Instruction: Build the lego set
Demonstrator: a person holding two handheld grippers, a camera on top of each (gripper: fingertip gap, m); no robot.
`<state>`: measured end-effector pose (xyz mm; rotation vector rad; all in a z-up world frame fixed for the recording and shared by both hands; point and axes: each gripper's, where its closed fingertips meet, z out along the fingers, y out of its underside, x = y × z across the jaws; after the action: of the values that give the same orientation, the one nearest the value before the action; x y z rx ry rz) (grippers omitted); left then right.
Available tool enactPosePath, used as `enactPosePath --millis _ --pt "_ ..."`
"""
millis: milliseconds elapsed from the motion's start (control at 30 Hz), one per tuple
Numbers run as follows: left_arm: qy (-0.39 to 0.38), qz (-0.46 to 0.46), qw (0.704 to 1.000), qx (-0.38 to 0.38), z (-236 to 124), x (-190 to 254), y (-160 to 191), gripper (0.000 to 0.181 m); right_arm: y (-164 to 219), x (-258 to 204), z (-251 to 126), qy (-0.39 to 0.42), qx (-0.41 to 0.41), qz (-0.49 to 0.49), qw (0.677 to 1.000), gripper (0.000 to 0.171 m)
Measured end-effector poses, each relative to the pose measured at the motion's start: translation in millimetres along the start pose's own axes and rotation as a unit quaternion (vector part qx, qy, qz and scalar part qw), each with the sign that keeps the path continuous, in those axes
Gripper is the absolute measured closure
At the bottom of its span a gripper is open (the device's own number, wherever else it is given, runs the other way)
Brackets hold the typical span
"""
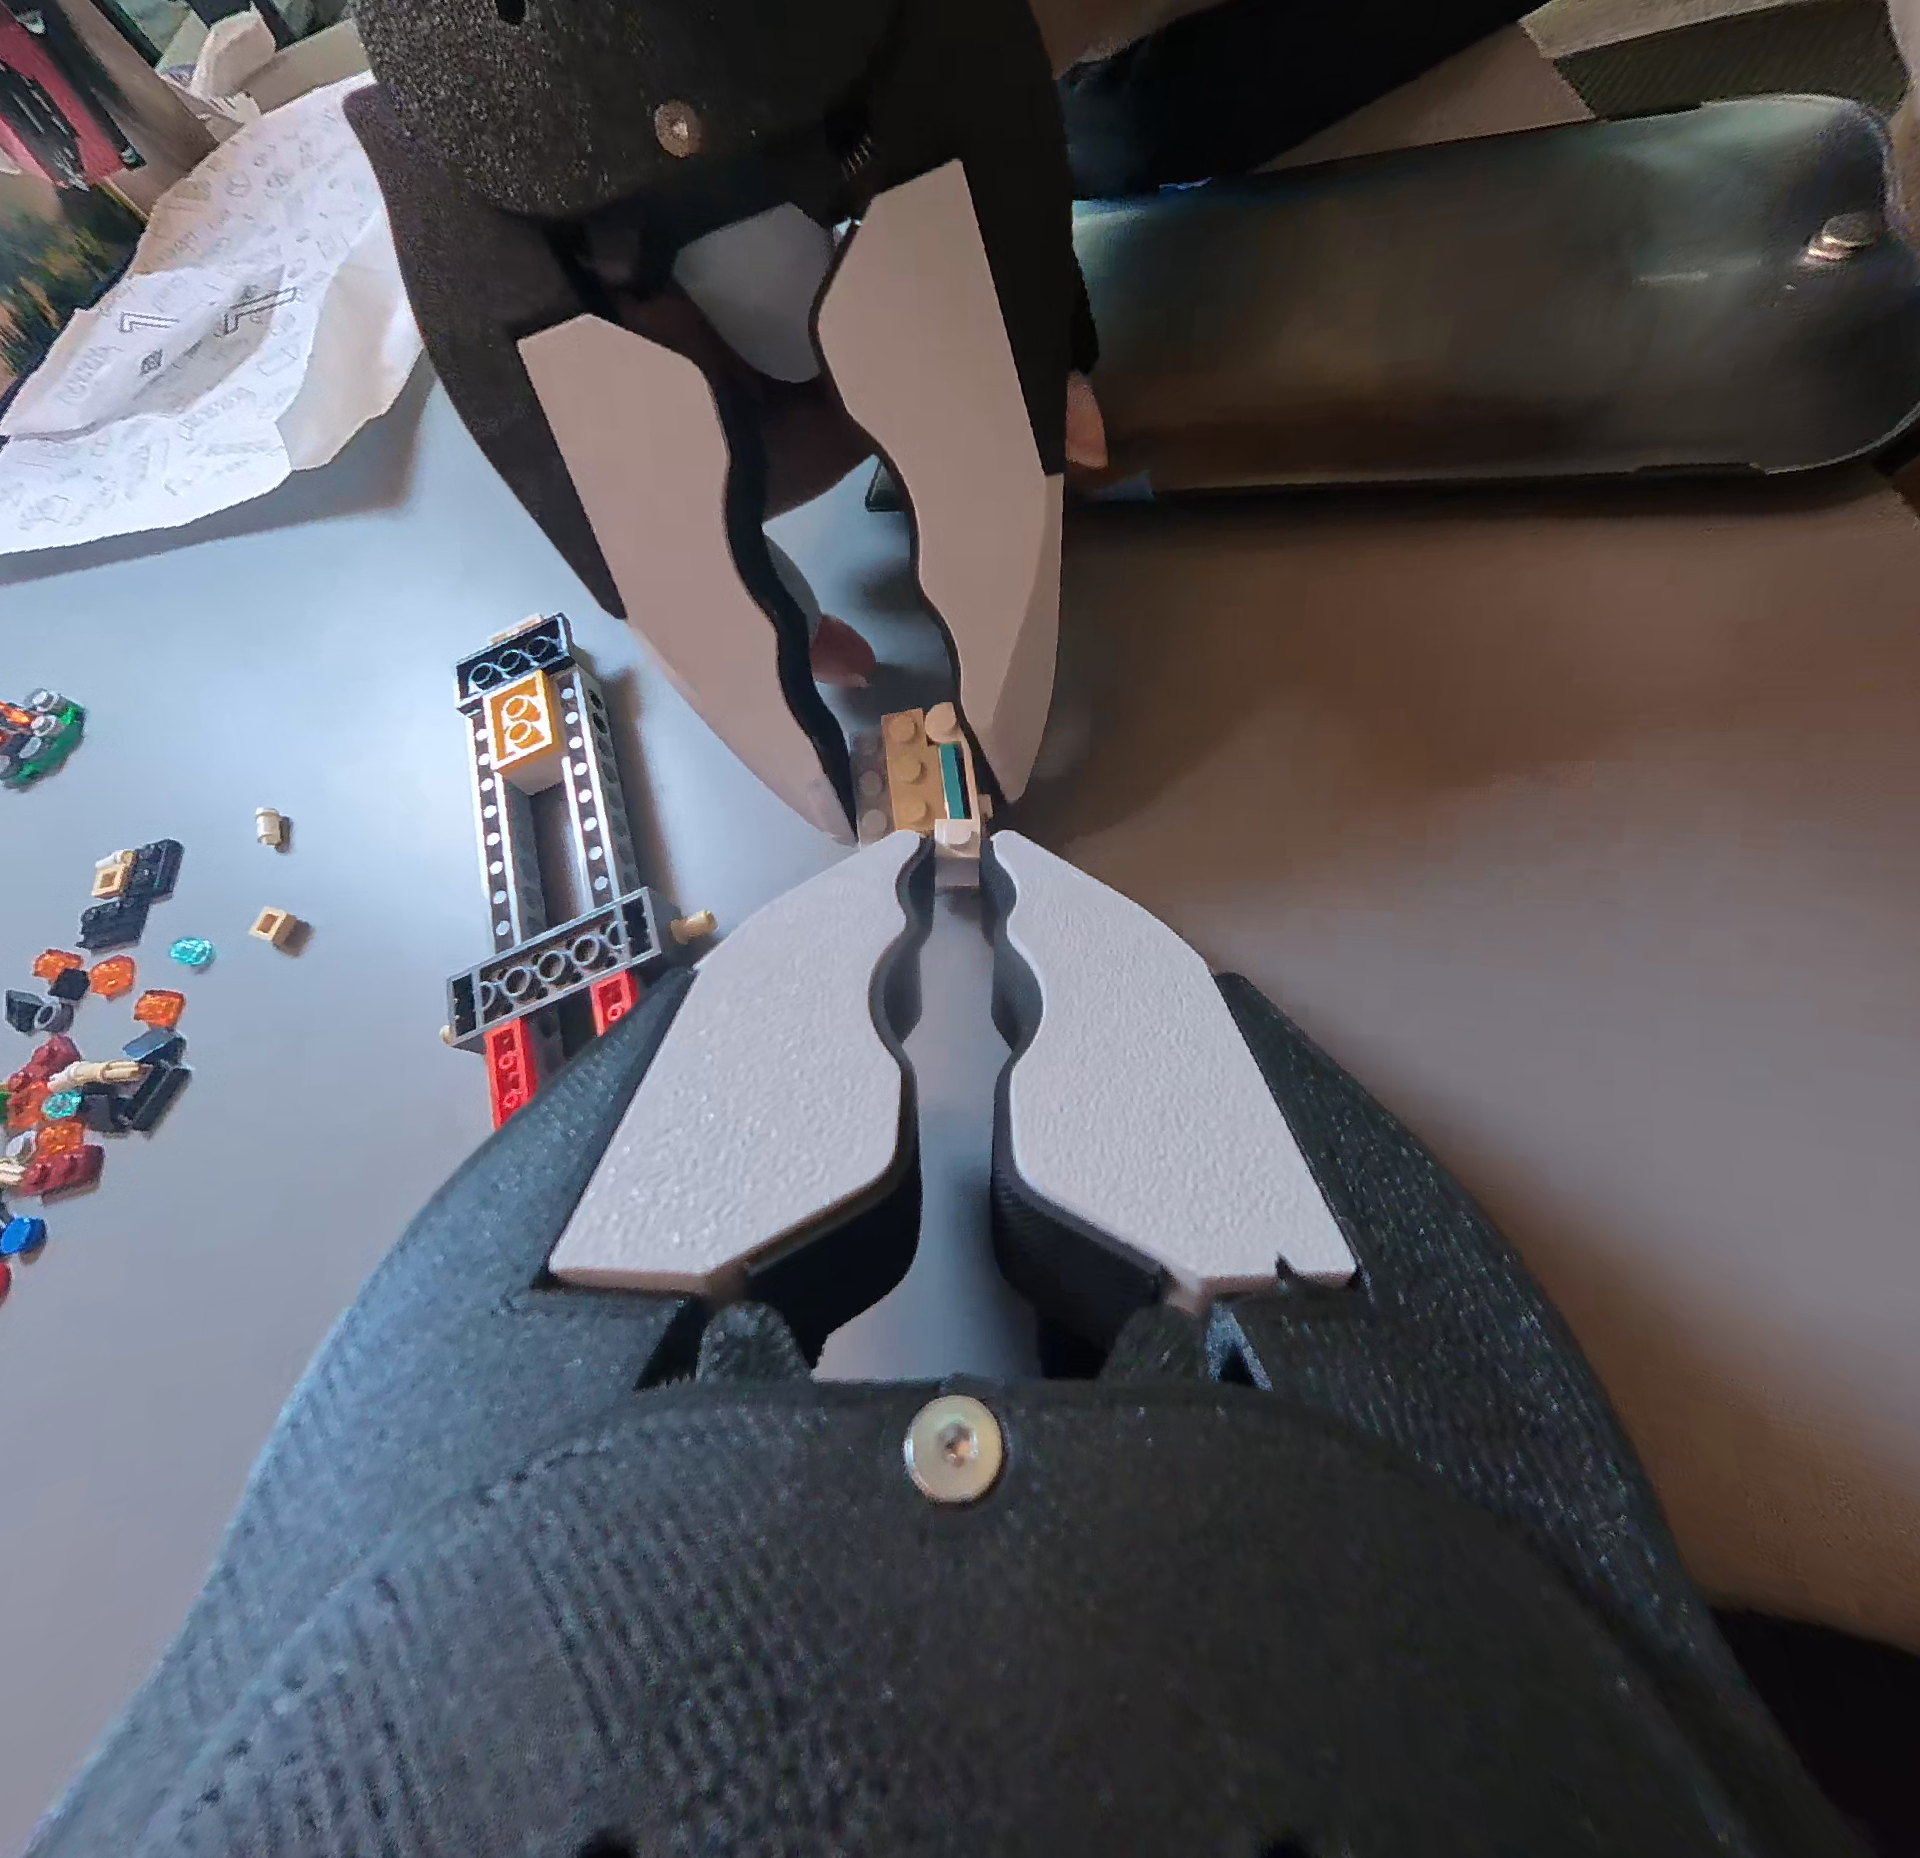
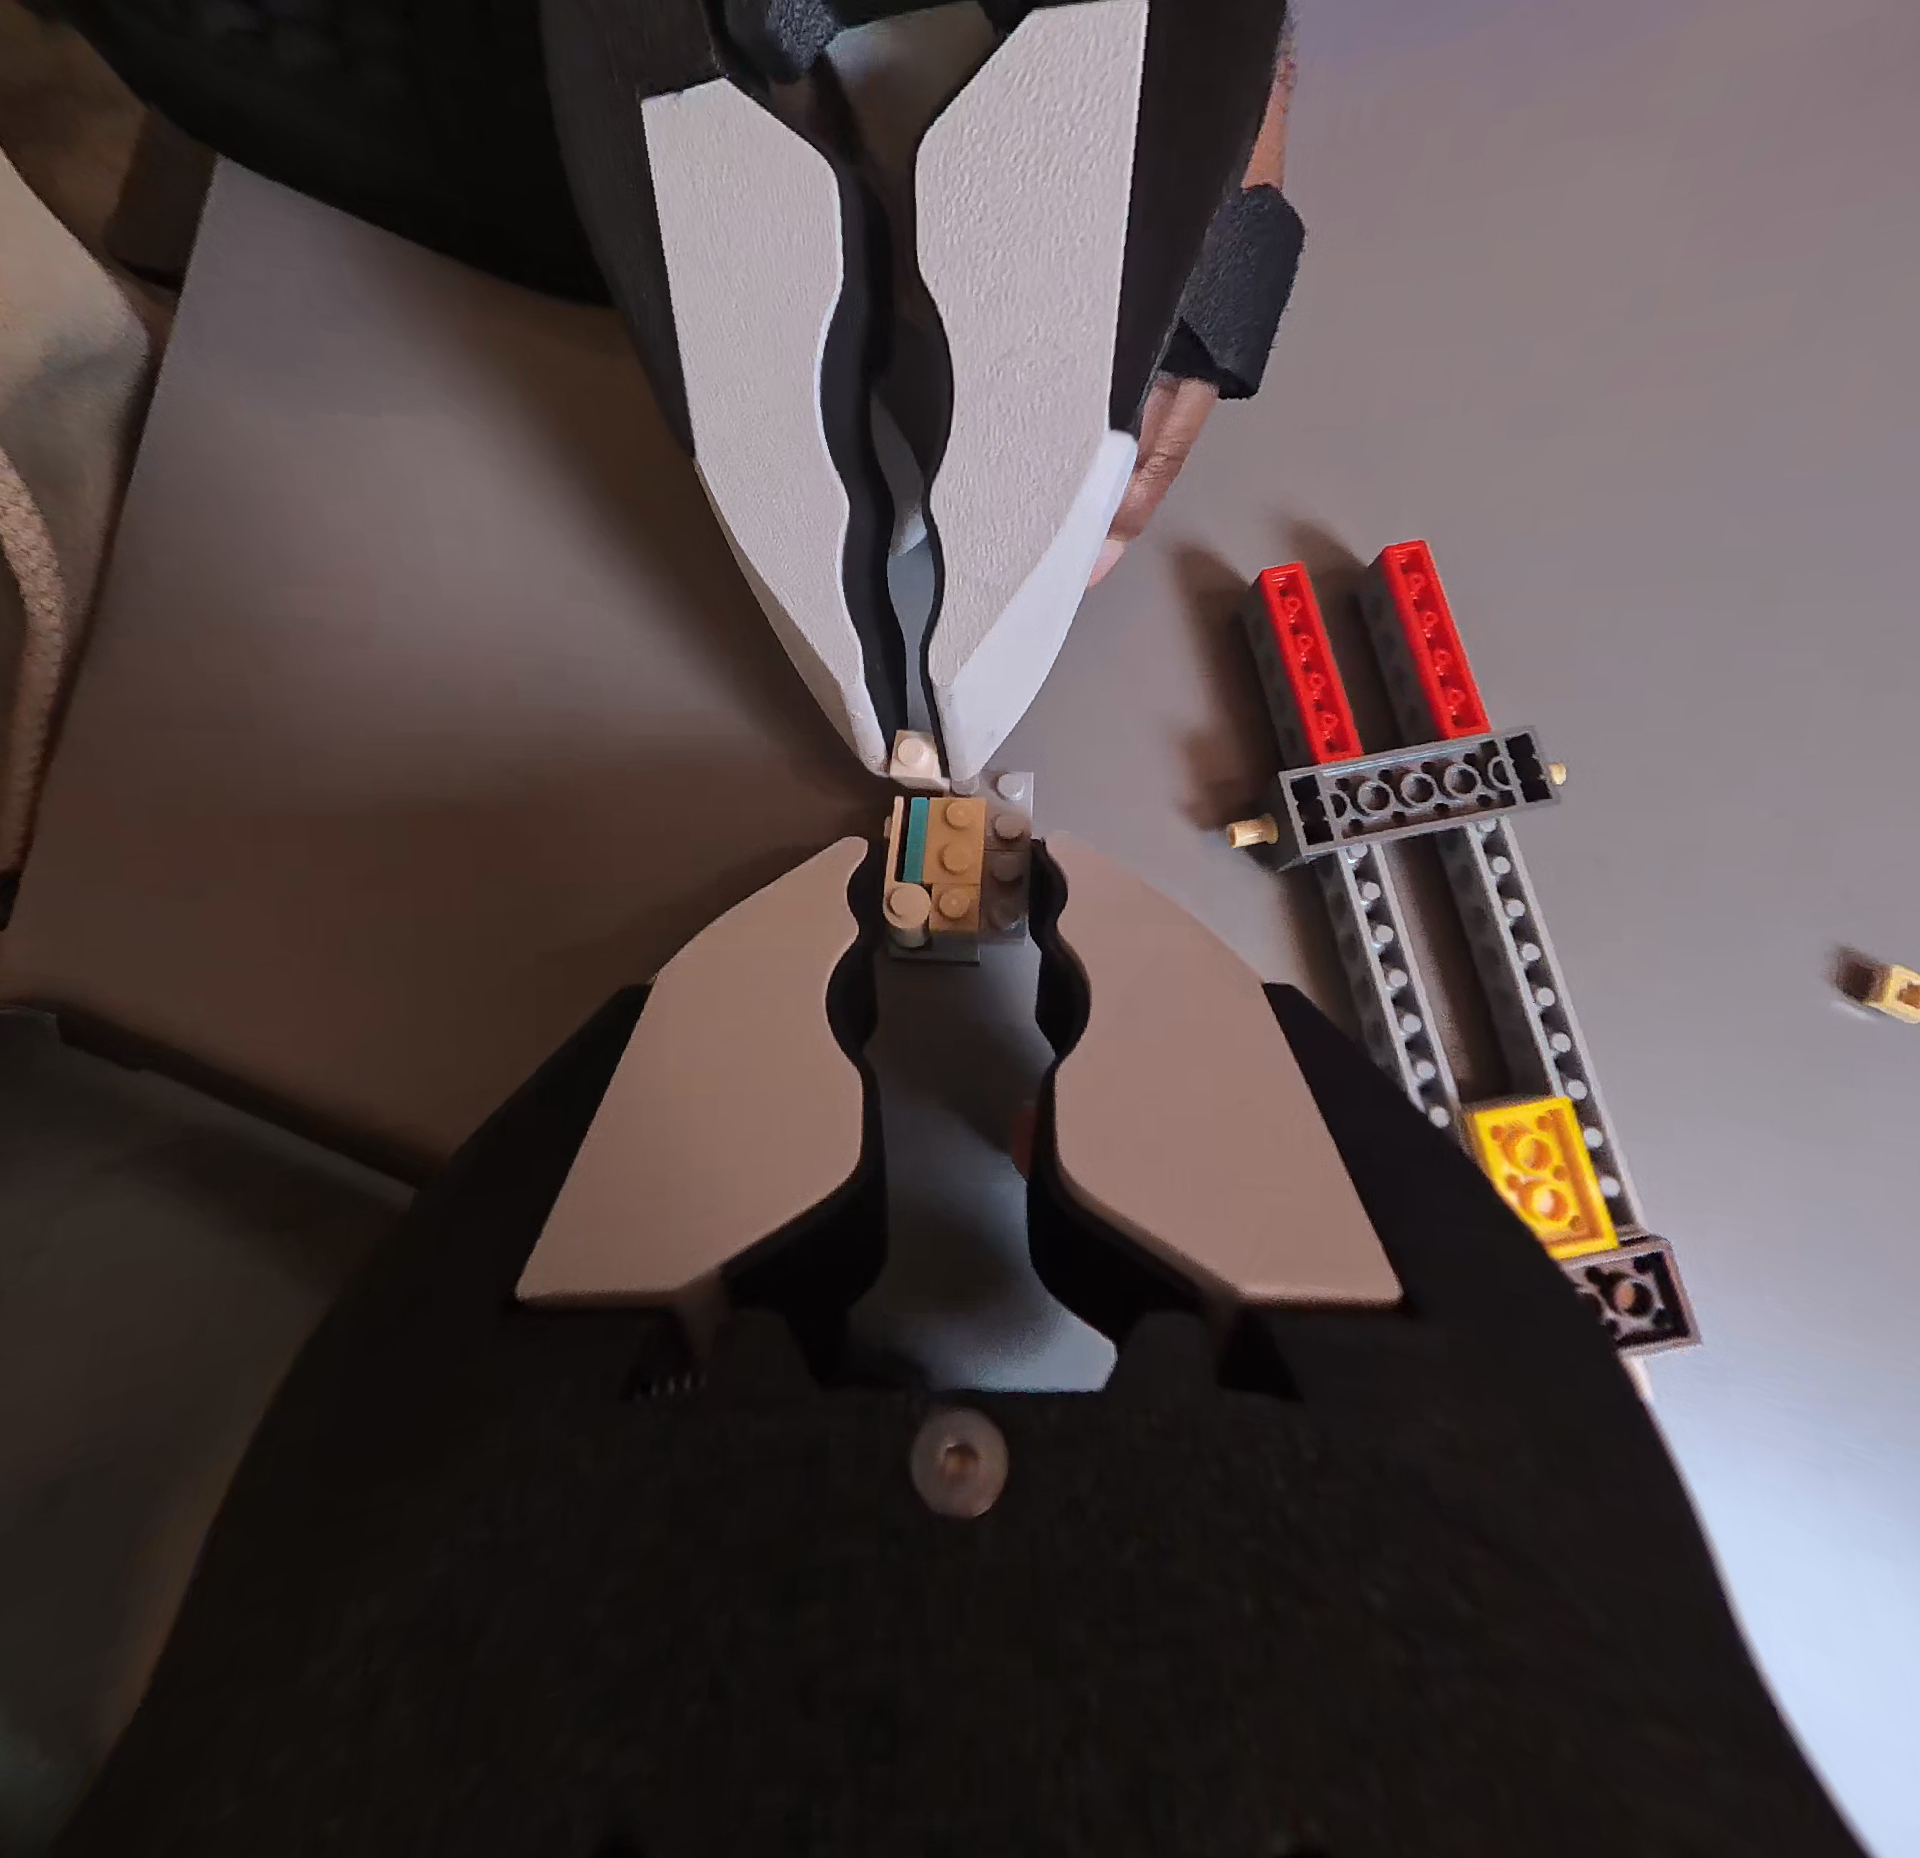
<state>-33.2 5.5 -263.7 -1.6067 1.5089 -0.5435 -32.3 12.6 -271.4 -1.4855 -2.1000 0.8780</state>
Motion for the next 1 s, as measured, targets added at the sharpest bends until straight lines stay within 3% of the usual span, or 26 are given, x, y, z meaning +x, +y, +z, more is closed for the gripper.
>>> enactPosePath --millis 233,467,1000 --pt "0.002 -0.001 1.0 -0.004 1.9 0.3 2.6 0.173 13.5 4.7 0.5 0.055 -0.072 -0.055 0.994 0.144" --pt "-0.005 -0.009 1.0 0.011 2.4 -0.8 -3.7 0.173 16.7 6.1 -5.4 0.051 -0.078 -0.04 0.995 0.139" --pt "-0.015 -0.003 1.0 0.002 10.0 -0.6 -2.4 0.173 18.4 3.7 -3.1 0.047 -0.085 -0.038 0.995 0.145"
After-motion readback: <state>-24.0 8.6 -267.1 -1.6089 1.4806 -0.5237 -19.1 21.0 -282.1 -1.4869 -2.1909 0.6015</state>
